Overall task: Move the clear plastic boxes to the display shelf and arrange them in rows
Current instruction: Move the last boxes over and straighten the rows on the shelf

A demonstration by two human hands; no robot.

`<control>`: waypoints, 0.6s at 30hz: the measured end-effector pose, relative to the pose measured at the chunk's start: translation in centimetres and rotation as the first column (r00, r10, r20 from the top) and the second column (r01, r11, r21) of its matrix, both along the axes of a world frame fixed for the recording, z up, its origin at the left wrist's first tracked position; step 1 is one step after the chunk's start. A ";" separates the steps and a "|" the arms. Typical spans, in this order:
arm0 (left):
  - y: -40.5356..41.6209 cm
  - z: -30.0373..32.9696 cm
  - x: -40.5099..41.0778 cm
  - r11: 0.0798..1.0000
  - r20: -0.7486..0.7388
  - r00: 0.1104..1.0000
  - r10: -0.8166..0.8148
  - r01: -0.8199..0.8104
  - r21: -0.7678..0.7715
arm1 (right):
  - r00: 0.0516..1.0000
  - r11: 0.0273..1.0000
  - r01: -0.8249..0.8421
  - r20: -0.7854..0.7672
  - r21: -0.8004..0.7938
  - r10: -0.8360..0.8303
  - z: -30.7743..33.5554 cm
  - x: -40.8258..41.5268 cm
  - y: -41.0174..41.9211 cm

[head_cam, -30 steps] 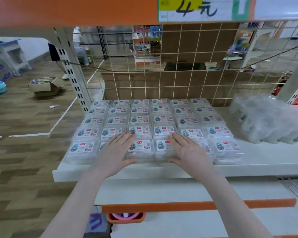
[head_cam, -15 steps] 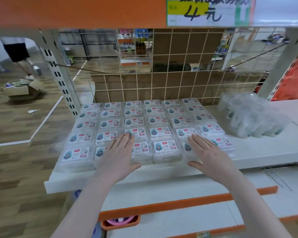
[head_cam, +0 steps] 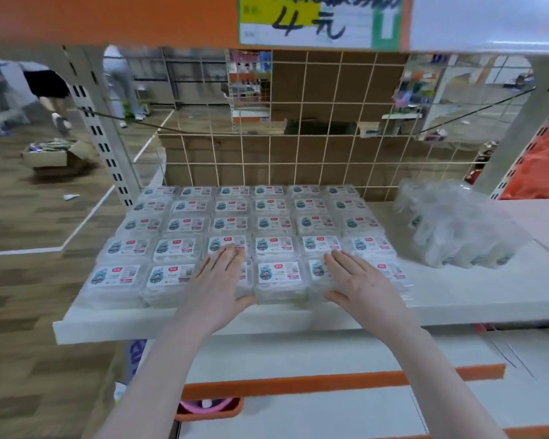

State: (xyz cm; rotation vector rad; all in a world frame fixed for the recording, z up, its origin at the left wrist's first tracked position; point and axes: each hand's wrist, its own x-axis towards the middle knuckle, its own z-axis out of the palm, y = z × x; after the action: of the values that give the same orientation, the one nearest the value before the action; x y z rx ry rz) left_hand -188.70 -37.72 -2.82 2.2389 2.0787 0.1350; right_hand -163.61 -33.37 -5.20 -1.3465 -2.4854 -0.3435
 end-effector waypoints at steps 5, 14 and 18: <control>-0.4 1.1 3.5 0.992 0.017 0.993 0.120 -0.120 -0.039 | 0.997 0.998 -0.055 0.057 0.007 0.055 0.5 3.1 0.8; -0.6 0.5 9.8 0.978 -0.001 0.980 0.200 -0.199 -0.059 | 0.999 0.999 -0.025 0.048 0.039 0.023 -0.6 9.6 1.7; -0.6 -0.3 10.6 0.977 -0.081 0.974 0.212 -0.213 -0.006 | 0.999 0.998 -0.046 0.010 0.042 0.045 -1.3 9.4 2.5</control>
State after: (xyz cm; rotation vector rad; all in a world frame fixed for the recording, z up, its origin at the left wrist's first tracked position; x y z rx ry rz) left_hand -178.13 -38.34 -3.16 2.0405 2.3491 0.0434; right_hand -154.25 -30.86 -6.47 -1.2727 -2.4973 -0.3909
